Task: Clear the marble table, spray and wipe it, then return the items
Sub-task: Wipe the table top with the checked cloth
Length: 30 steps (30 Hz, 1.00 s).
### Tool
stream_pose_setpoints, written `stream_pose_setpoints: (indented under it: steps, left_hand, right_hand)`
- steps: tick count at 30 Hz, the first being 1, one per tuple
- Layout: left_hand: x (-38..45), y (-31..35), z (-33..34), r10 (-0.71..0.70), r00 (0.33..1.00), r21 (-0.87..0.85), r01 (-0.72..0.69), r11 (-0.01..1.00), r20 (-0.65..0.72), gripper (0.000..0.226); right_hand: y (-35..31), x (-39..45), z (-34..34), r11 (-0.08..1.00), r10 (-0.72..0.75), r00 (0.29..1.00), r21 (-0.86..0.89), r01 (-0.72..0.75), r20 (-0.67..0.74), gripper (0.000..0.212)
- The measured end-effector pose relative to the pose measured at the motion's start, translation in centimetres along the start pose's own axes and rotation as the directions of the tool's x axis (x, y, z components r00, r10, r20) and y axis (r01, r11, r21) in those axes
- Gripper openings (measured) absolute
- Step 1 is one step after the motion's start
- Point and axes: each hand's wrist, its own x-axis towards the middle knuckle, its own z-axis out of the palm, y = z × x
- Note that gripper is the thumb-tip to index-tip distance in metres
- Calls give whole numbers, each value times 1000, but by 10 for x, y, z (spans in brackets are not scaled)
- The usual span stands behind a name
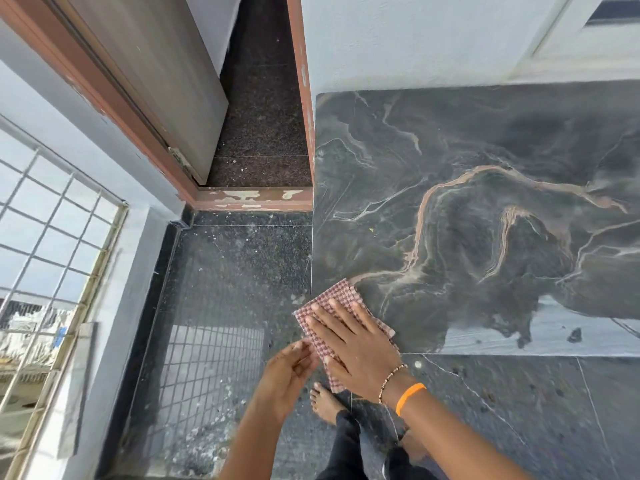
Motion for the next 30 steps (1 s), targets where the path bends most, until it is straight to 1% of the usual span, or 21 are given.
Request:
stream_pose_setpoints:
  steps: [2,4,7,9,11,13,14,15,16,19,21,23,25,26,27,28,29,30]
  left_hand:
    - [-6,-7,4,6,1000,-25,-7,1000,-18,16]
    - [-11,-13,9,18,1000,-47,-19,999,-11,16]
    - [-17,-20,13,29,1000,-99,-29,995,7,25]
    - [-22,-24,14,46,999,-117,-45,992,3,32]
    - [-26,-28,15,69,998,-123,-67,990,12,38]
    - [-30,-33,13,96,995,-136,-90,987,34,42]
    - [-31,-37,11,105,993,-141,-97,985,49,44]
    - [-33,-40,8,111,992,-141,-101,985,64,46]
    - [-34,-42,6,115,990,-136,-103,985,79,48]
    - [-35,-48,3,124,988,-108,-115,988,87,50]
    - [-35,-51,7,142,990,-72,-140,988,24,45]
    - [-35,-54,12,167,981,-26,-171,985,-101,37]
    - [-36,-58,20,213,959,70,-203,977,-189,31]
    - [-36,-62,24,253,945,148,-226,963,-206,28]
    - [-37,-66,29,311,929,245,-259,934,-203,26]
    - [-38,-71,35,384,905,361,-302,882,-182,24]
    - [-40,-76,42,476,868,501,-352,791,-142,25]
    - [-42,-81,50,576,815,643,-408,648,-64,27]
  right_hand:
    - [21,-20,1,999,23,1000,-23,-23,-2,63]
    - [49,-40,1,995,86,996,-45,-87,-23,59]
    - [87,-63,-1,960,278,960,-18,-278,-37,58]
    - [95,-74,-1,903,427,904,52,-427,1,60]
    - [83,-74,4,804,582,812,130,-581,30,64]
    - [55,-64,7,702,690,723,204,-682,44,69]
    - [40,-56,7,674,710,701,228,-703,62,70]
    - [25,-47,6,672,706,704,241,-700,74,70]
    - [12,-37,4,693,684,725,241,-679,77,70]
    - [-15,-7,-2,804,560,826,197,-561,66,71]
    - [-22,7,-3,888,412,908,192,-419,77,73]
    - [-21,13,-1,957,209,973,187,-224,95,73]
    - [-8,6,1,987,43,995,150,-56,91,71]
    - [2,-1,2,991,-31,995,133,18,93,69]
    - [13,-10,4,990,-91,991,120,80,94,69]
    - [25,-19,5,987,-123,988,110,113,91,68]
    - [38,-29,6,988,-125,989,102,116,83,68]
    - [52,-39,7,991,-98,992,98,91,76,68]
